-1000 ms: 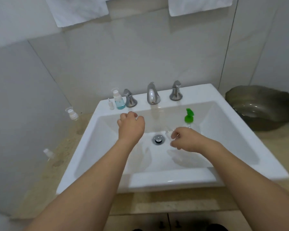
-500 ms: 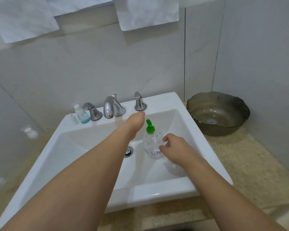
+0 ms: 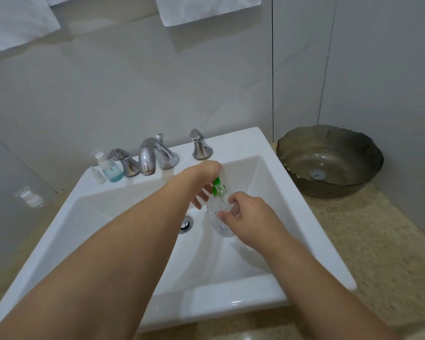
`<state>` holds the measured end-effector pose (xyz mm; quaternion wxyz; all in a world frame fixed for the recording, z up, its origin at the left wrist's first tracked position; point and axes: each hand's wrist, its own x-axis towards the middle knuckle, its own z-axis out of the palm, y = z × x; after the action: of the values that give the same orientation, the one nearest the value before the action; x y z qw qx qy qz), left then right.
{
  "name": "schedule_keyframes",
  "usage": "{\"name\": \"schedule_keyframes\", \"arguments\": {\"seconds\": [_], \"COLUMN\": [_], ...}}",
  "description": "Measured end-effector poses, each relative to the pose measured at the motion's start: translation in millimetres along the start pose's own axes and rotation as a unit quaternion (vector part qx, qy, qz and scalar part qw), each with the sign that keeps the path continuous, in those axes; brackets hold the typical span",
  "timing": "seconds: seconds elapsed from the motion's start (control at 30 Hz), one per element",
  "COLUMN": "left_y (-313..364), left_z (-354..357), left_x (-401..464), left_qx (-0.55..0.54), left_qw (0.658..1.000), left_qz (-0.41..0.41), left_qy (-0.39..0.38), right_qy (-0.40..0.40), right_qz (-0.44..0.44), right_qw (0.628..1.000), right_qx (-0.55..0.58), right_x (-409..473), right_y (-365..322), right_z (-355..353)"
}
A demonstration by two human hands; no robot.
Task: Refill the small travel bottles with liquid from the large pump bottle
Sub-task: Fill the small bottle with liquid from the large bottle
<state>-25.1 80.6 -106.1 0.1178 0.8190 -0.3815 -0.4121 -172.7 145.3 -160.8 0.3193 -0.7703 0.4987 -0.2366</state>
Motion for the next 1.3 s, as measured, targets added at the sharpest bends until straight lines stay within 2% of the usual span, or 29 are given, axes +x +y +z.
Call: {"name": "schedule_keyframes", "arguments": {"seconds": [0.17, 0.37, 0.73, 0.87, 1.13, 1.3], "left_y": [8.9, 7.6, -1.0, -2.2, 12.3, 17.8], "left_z": [10.0, 22.4, 21.3, 15.6, -4.7, -0.2], "left_x": [-4.4, 5.1, 6.1, 11.3, 4.8, 5.0], "left_qx": [0.040, -0.005, -0.026, -0.036, 0.002, 0.020], "left_qw": [0.999, 0.998, 0.997, 0.998, 0.997, 0.997], "left_qz": [-0.002, 0.003, 0.023, 0.024, -0.017, -0.038], "left_qy": [0.027, 0.066, 0.074, 0.049, -0.072, -0.069], "right_qy": [-0.001, -0.022, -0.029, -0.022, -0.013, -0.014], "right_qz": [0.013, 0.031, 0.036, 0.030, 0.021, 0.022], "right_qw": [1.000, 0.999, 0.998, 0.998, 0.997, 0.997], "right_qx": [0.017, 0.014, 0.032, 0.050, 0.077, 0.078], "right_x": [1.4, 4.0, 5.8, 4.1, 1.0, 1.2], "right_y": [0.4, 6.8, 5.4, 2.2, 0.4, 1.0], "right_z": [1.5, 8.3, 7.7, 5.4, -0.1, 0.4]}}
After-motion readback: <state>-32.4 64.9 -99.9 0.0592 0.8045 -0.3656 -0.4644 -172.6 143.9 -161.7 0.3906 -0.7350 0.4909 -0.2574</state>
